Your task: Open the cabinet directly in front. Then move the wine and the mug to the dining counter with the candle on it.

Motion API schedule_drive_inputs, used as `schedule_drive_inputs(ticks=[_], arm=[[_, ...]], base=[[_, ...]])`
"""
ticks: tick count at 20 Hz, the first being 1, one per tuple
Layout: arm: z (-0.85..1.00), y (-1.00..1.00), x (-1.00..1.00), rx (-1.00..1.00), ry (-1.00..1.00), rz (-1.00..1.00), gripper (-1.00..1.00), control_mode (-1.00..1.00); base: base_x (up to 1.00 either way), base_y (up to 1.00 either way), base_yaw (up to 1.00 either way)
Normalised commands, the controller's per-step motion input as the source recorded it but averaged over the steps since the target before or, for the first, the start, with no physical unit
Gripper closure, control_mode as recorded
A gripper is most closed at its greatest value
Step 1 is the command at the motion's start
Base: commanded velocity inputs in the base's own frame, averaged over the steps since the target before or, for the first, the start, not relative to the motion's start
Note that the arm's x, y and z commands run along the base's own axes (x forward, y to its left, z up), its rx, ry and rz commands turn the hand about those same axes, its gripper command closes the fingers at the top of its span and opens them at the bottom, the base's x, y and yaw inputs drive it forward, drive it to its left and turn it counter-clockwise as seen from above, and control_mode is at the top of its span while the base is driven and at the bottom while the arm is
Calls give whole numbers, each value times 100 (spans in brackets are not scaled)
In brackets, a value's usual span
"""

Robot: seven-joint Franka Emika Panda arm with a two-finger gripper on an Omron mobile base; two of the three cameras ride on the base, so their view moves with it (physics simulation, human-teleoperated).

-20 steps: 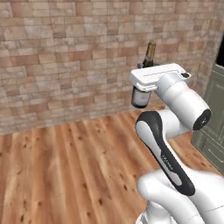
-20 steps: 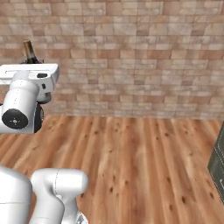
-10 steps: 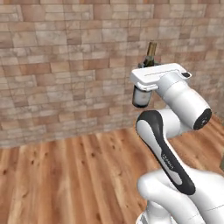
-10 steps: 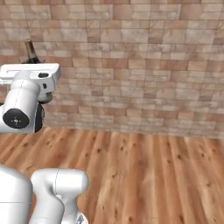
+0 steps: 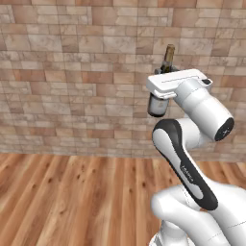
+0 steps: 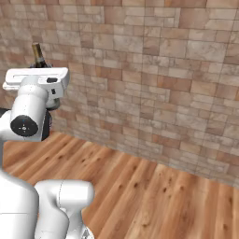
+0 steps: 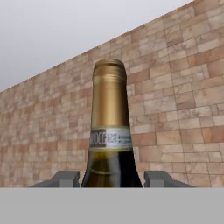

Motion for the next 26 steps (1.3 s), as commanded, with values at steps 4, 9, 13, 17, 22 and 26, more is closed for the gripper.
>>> schedule_drive_inputs(ticks=[4, 9, 13, 17, 22, 26], arm=[[0, 0, 0, 0, 0, 0, 100, 100], [0, 0, 0, 0, 0, 0, 100, 100], [0, 0, 0, 0, 0, 0, 100, 100], [0, 0, 0, 0, 0, 0, 100, 100], [0, 0, 0, 0, 0, 0, 100, 100], [0, 0, 0, 0, 0, 0, 100, 100]], base=[[56, 0, 60], [58, 0, 60], [75, 0, 59], [98, 0, 50], [100, 1, 43], [100, 28, 32]])
